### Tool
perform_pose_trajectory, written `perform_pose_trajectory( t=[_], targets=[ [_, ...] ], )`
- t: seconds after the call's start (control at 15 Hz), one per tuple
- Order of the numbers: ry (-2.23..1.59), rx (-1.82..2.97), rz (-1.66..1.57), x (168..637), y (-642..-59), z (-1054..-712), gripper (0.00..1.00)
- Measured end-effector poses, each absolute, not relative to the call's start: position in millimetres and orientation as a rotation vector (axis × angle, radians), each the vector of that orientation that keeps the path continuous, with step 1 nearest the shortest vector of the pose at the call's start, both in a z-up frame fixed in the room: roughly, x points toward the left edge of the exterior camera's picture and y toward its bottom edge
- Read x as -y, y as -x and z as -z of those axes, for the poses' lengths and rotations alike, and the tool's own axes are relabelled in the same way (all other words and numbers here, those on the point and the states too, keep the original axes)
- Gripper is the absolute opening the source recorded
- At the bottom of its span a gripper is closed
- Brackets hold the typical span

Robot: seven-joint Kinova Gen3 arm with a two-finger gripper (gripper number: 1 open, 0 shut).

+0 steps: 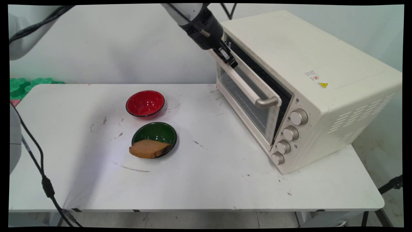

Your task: Open the oven

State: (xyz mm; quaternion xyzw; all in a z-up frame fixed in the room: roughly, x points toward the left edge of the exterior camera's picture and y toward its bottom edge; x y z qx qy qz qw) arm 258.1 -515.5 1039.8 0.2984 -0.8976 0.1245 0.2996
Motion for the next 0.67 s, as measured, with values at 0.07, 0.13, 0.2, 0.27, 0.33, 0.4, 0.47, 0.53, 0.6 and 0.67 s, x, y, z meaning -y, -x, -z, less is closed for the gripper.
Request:
perform_pose_trajectory(
  t=[0.07,0.13,0.2,0.27,0.33,0.4,0.47,0.53,0.6,0.67],
  targets=[
    [-0.788,2.382,-0.333,513.7,-261.1,-1039.2,0.00],
    [-0.782,2.379,-0.336,511.0,-265.6,-1038.5,0.00],
    [-0.778,2.377,-0.338,509.1,-268.7,-1037.9,0.00],
    [-0.773,2.374,-0.341,506.4,-273.2,-1037.0,0.00],
    [-0.766,2.368,-0.343,503.3,-278.3,-1035.3,0.00],
    [-0.761,2.361,-0.344,500.3,-284.1,-1032.7,0.00],
    [-0.758,2.354,-0.343,498.0,-288.9,-1029.8,0.00],
    [-0.755,2.346,-0.343,495.5,-294.7,-1026.1,0.00],
    [-0.751,2.338,-0.342,492.7,-300.7,-1021.8,0.00],
    [-0.747,2.332,-0.340,490.4,-305.6,-1017.9,0.00]
  ],
)
